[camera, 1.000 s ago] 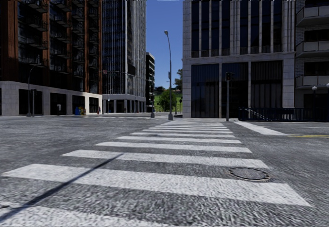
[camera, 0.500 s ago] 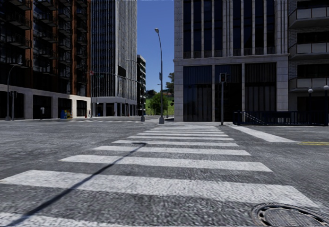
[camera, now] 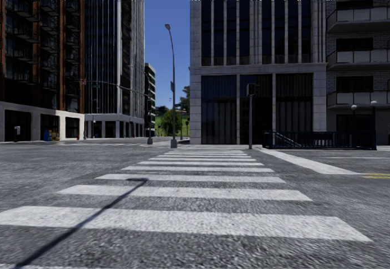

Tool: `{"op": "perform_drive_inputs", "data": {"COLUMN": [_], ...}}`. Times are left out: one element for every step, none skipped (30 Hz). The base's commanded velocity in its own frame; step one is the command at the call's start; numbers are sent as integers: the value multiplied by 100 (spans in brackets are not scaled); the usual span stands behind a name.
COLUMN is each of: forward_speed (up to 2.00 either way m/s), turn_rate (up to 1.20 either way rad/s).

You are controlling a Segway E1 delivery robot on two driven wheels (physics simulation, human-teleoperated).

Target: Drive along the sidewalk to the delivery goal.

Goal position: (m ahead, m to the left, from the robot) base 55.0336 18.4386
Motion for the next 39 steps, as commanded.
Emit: {"op": "perform_drive_inputs", "data": {"forward_speed": [200, 200, 200, 200, 200, 200, 200, 200, 200, 200, 200, 200, 200, 200, 200, 200, 200, 200, 200, 200, 200, 200, 200, 200, 200, 200, 200, 200, 200, 200, 200, 200, 200, 200, 200, 200, 200, 200, 200], "turn_rate": [0, 0, 0, 0, 0, 0, 0, 0, 0, 0, 0, 0, 0, 0, 0, -15, -15, -25, -28, -29, -29, -29, -29, -21, -21, -6, -1, -1, 0, 0, 0, 0, 0, 0, 0, 0, 0, 0, 0]}}
